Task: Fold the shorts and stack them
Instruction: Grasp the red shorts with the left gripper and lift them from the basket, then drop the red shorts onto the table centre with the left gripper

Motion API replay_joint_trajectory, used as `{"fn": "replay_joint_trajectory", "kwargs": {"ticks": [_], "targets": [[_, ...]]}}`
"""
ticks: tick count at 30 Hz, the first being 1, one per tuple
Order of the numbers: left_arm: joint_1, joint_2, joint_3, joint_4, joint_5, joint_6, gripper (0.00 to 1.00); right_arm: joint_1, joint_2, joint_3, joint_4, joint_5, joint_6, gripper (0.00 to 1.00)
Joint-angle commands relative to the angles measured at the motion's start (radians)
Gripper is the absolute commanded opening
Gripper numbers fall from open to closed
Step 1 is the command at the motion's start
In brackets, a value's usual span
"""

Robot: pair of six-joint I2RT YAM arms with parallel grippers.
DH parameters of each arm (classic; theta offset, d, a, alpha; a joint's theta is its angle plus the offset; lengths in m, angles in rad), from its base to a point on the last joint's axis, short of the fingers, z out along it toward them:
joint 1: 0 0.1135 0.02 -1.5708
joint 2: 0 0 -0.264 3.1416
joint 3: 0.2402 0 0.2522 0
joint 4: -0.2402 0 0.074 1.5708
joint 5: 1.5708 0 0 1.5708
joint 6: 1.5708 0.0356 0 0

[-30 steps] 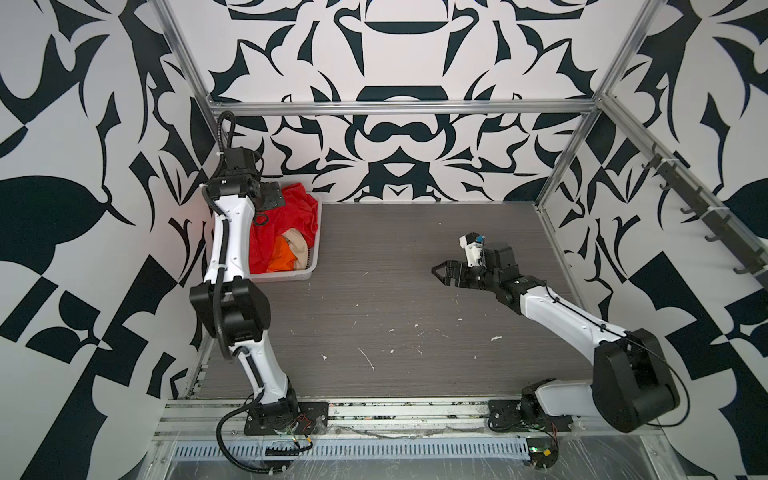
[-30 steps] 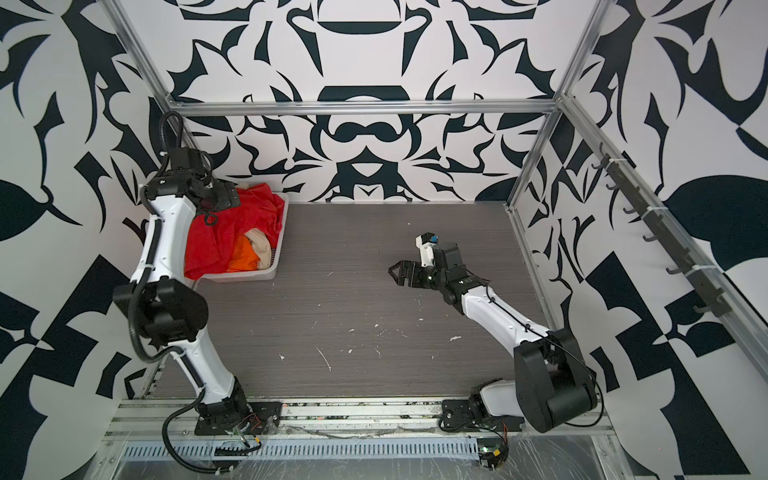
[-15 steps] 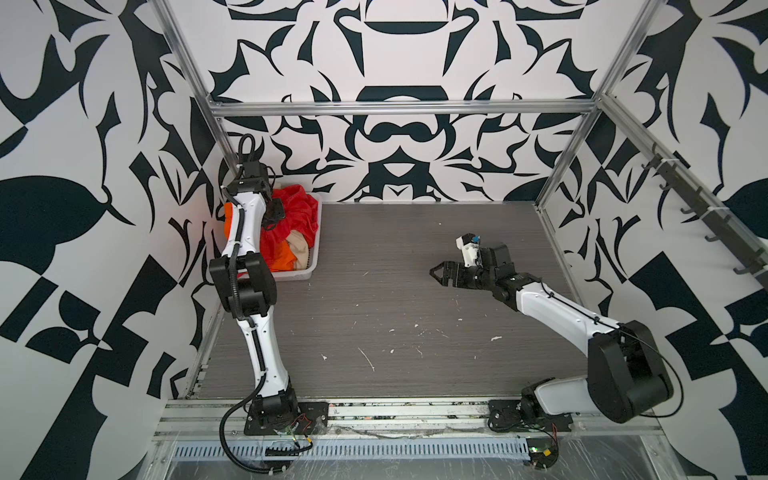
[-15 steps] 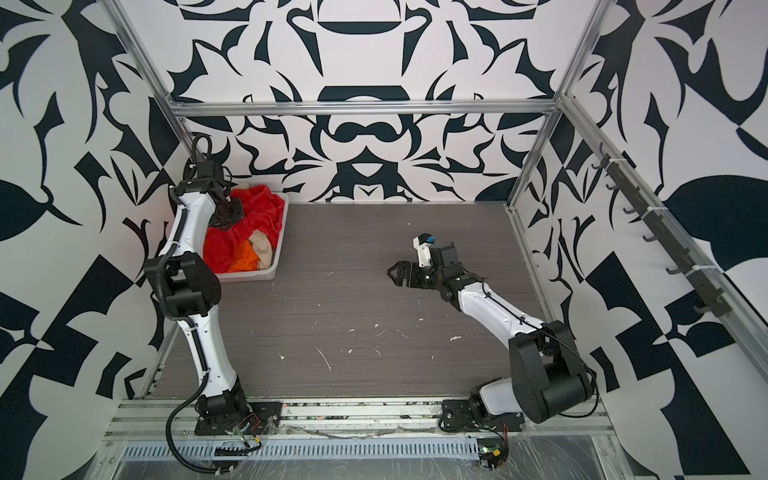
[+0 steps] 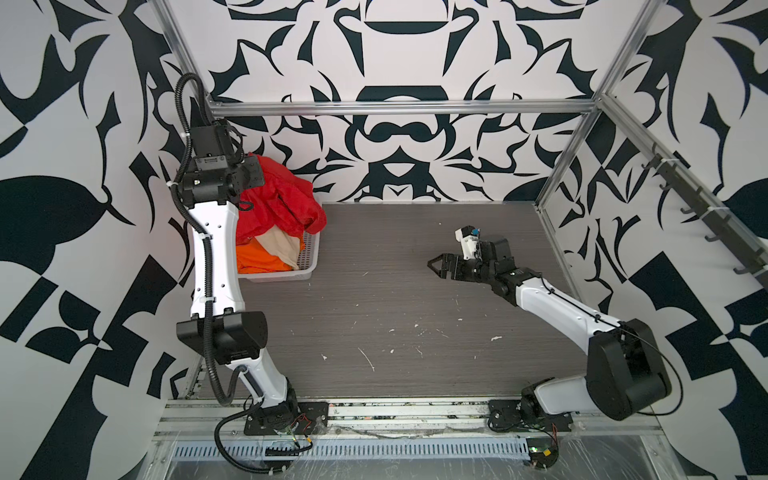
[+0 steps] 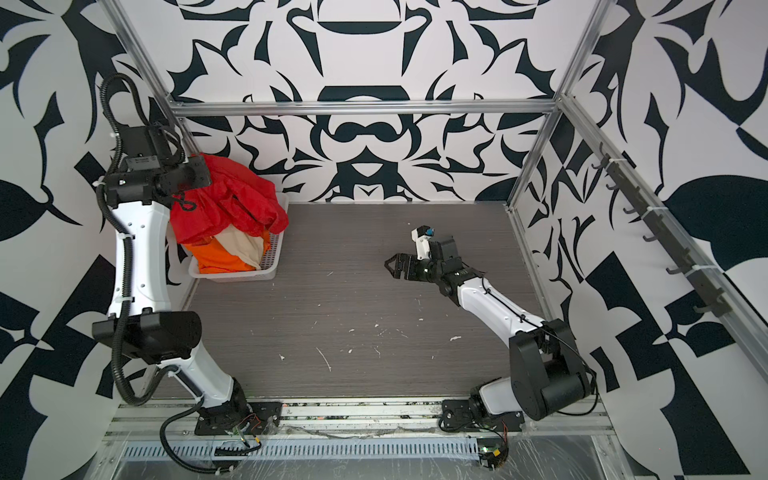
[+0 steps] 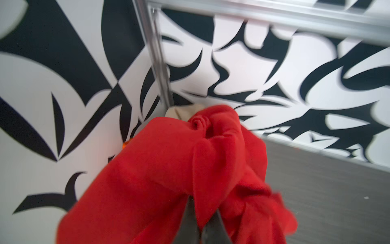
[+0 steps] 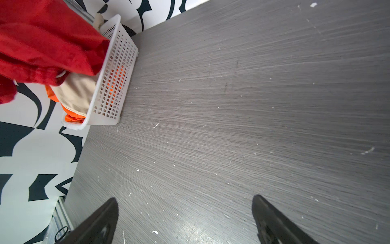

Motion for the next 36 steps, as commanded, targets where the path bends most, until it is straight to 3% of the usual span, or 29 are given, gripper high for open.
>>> {"fn": "replay_joint_trajectory", "kwargs": {"ticks": [1, 8, 14, 18, 24, 26, 27, 28, 31, 36], "targets": [[0.004, -0.047, 0.009, 0.152, 0.127, -0.028, 0.0, 0.007, 0.001, 0.058, 0.044, -0.019, 0.016, 1.0], [-0.025, -0.022, 0.112, 0.235, 0.378, -0.13, 0.0, 0.007, 0.006, 0.098, 0.052, -0.011, 0.037, 1.0], [-0.196, -0.031, 0.105, 0.238, 0.455, -0.136, 0.0, 0.005, -0.044, 0.149, -0.042, 0.053, -0.012, 1.0], [-0.331, -0.074, -0.025, 0.253, 0.438, -0.133, 0.0, 0.002, -0.12, 0.177, -0.189, 0.16, -0.073, 1.0], [-0.487, -0.131, -0.383, 0.397, 0.444, -0.22, 0.02, 0.002, -0.281, 0.122, -0.317, 0.287, -0.127, 1.0], [-0.496, -0.135, -0.505, 0.455, 0.437, -0.286, 0.25, 0.003, -0.304, 0.108, -0.345, 0.282, -0.129, 0.99], [-0.497, -0.137, -0.561, 0.482, 0.43, -0.329, 0.5, 0.005, -0.308, 0.106, -0.368, 0.277, -0.129, 0.99], [-0.494, -0.137, -0.608, 0.492, 0.407, -0.347, 0.68, 0.012, -0.309, 0.106, -0.391, 0.279, -0.13, 0.98], [-0.479, -0.113, -0.685, 0.482, 0.344, -0.349, 0.72, 0.06, -0.29, 0.105, -0.432, 0.311, -0.165, 0.98], [-0.407, 0.018, -0.667, 0.431, 0.326, -0.348, 0.74, 0.141, -0.179, 0.12, -0.437, 0.294, -0.201, 0.97]]}}
